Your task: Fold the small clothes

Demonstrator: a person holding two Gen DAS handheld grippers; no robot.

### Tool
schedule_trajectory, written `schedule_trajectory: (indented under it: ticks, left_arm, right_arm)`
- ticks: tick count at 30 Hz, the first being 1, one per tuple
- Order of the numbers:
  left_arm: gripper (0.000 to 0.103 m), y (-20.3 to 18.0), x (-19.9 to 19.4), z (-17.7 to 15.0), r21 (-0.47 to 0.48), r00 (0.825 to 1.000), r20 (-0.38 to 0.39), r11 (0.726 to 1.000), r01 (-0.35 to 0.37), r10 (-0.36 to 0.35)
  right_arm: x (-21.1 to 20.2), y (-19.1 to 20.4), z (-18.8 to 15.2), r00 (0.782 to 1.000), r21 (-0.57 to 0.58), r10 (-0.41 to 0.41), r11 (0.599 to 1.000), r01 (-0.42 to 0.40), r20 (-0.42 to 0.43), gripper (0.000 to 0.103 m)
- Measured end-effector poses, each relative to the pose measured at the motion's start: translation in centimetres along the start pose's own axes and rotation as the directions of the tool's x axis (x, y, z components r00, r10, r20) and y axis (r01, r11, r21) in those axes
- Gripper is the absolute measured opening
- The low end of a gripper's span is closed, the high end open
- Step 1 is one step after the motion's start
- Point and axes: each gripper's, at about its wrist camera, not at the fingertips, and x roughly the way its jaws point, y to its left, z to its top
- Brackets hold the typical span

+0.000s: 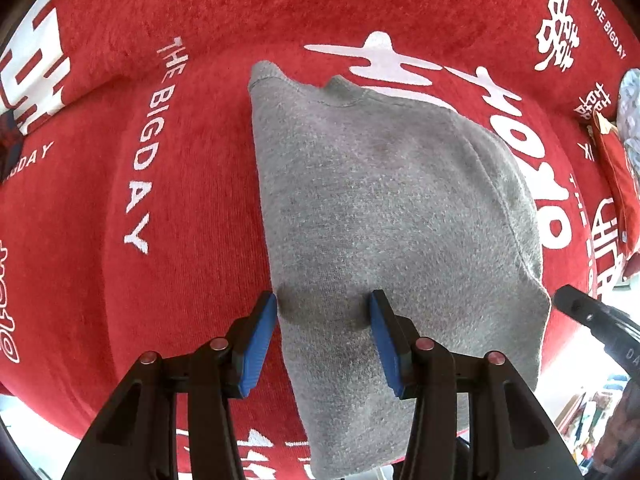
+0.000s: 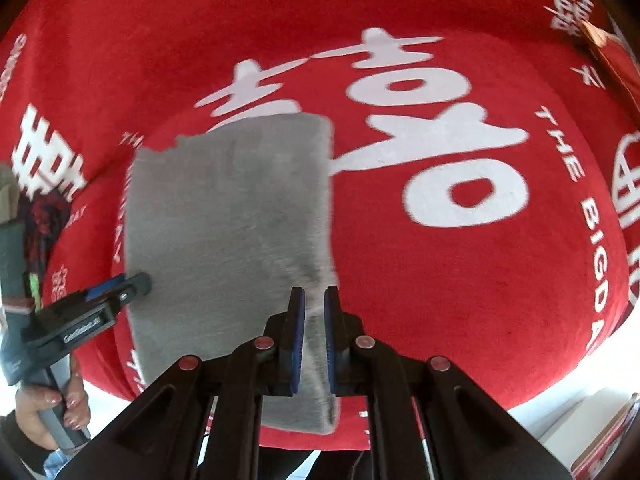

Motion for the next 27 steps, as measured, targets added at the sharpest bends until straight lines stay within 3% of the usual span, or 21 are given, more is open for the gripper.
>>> schedule_trajectory:
  ticks: [4, 6, 9, 14, 20, 27]
  left_arm:
    - [0.050, -0.2, 0.0, 0.0, 0.012, 1.000, 0.000, 1.000, -0.011, 0.011]
    - [0.059, -0.1, 0.0, 0.0, 0.009, 1.000, -0.002, 1.000, -0.022, 0.022]
    - [0.060, 0.3, 0.1, -0.3, -0.020, 1.000, -0.015, 1.000, -0.015, 0.015]
    - [0.060, 0.5, -0.5, -0.8, -0.037, 0.998, -0.053, 0.999, -0.016, 0.014]
    - [0.060, 0.8, -0.9, -1.4, -0.042, 0.997, -0.076, 0.999, -0.007, 0.004]
    - [0.060, 0.9, -1.8, -1.4, -0.053, 0.996, -0.086, 0.998, -0.022, 0.017]
  right_arm:
    - [1.7, 0.8, 0.3, 1.000, -0.003, -0.002, 1.000, 0.002, -0.016, 0.009]
    - [3.2, 0.5, 0.5, 0.998, -0.007, -0.040, 0.999, 0.039, -0.052, 0.008]
    - [4.4, -0.3, 0.7, 0.997, 0.017, -0.037, 0.999, 0.038, -0.068, 0.008]
    - [4.1, 0.2, 0.6, 0.995, -0.034, -0.071, 0.997, 0.069, -0.075, 0.009]
    - [4.3, -1.3, 0.3, 0.991, 0.048, -0.039, 0.998, 0.045, -0.125, 0.011]
    - [2.8, -0.8, 0.9, 0.986, 0.057, -0.034, 0.997, 0.044, -0.161, 0.012]
